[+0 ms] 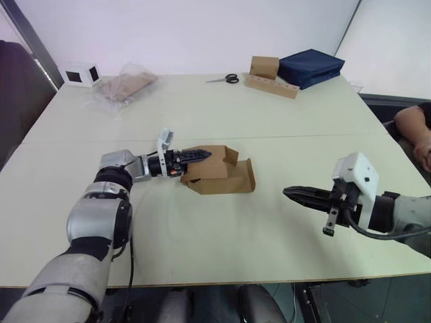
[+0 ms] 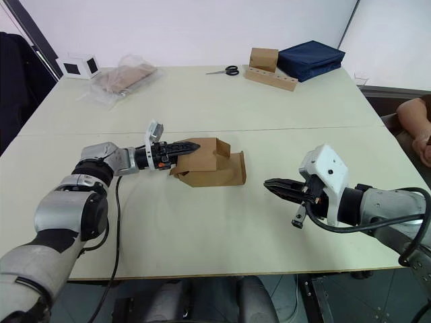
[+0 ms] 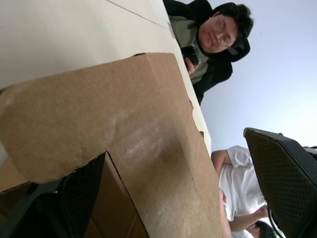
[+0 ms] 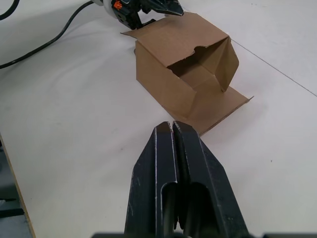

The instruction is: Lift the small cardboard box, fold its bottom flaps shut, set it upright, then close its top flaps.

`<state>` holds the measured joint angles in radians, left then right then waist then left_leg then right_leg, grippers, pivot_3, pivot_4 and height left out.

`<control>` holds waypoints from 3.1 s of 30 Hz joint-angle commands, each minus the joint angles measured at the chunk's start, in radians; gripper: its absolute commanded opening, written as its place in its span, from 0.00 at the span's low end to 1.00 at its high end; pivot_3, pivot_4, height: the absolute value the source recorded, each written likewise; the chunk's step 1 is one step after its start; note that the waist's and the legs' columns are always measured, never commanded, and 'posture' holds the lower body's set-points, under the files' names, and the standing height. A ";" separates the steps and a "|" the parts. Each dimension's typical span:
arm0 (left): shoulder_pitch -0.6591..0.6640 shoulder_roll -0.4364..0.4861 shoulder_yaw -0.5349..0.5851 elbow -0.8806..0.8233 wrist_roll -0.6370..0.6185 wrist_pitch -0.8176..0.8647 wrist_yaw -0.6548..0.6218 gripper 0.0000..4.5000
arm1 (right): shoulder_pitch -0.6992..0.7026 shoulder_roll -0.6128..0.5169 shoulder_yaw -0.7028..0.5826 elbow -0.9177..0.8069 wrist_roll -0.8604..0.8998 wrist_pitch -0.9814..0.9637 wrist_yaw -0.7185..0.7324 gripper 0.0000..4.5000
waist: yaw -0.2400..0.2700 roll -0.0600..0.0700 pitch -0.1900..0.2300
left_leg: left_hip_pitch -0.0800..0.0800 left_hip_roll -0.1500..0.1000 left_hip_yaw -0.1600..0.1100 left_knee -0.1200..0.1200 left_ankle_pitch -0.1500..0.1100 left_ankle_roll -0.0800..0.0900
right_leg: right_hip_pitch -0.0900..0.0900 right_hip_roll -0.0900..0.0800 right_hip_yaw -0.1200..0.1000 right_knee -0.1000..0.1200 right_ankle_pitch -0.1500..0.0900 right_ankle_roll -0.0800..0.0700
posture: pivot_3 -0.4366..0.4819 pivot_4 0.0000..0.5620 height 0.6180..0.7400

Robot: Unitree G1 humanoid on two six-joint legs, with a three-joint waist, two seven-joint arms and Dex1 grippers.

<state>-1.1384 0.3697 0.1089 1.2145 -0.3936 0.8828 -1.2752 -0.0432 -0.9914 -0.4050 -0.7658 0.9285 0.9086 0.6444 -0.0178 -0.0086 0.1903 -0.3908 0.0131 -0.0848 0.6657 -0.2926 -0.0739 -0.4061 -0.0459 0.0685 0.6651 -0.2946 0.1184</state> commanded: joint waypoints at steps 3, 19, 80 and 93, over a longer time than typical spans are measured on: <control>-0.025 0.003 0.021 -0.006 0.016 -0.012 -0.024 0.68 | -0.006 -0.012 -0.023 -0.035 0.010 -0.012 -0.007 0.00 | 0.000 0.000 0.000 | 0.000 0.000 0.000 0.000 0.000 0.000 | 0.000 0.000 0.000 0.000 0.000 0.000 | 0.48 0.27 1.00; -0.004 0.070 0.031 -0.132 -0.017 0.122 -0.099 0.01 | 0.006 -0.007 -0.023 -0.034 -0.007 -0.020 -0.013 0.00 | -0.001 0.000 0.000 | 0.000 0.000 0.000 0.000 0.000 0.000 | 0.000 0.000 0.000 0.000 0.000 0.000 | 0.48 0.27 1.00; 0.456 0.144 0.030 -1.251 -0.469 0.075 0.171 0.01 | -0.588 0.495 0.423 0.327 -0.247 -0.182 -0.080 0.00 | -0.003 0.001 0.000 | 0.000 0.001 0.000 0.000 0.001 -0.001 | -0.001 0.000 0.000 0.001 0.000 0.000 | 0.48 0.27 1.00; 0.449 0.153 0.066 -1.232 -0.484 0.053 0.211 0.01 | -0.530 0.367 0.319 0.312 -0.233 -0.162 -0.023 0.00 | -0.001 0.001 0.000 | 0.000 0.001 0.000 0.000 0.000 -0.001 | -0.001 0.000 0.000 0.000 0.000 0.000 | 0.48 0.27 1.00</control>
<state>-0.6706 0.5132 0.1418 -0.0067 -0.8528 0.9527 -1.0663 -0.5799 -0.6098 -0.0372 -0.4112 0.6791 0.7509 0.6125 -0.0189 -0.0079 0.1900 -0.3910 0.0138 -0.0849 0.6653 -0.2922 -0.0747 -0.4072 -0.0463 0.0688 0.6653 -0.2946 0.1183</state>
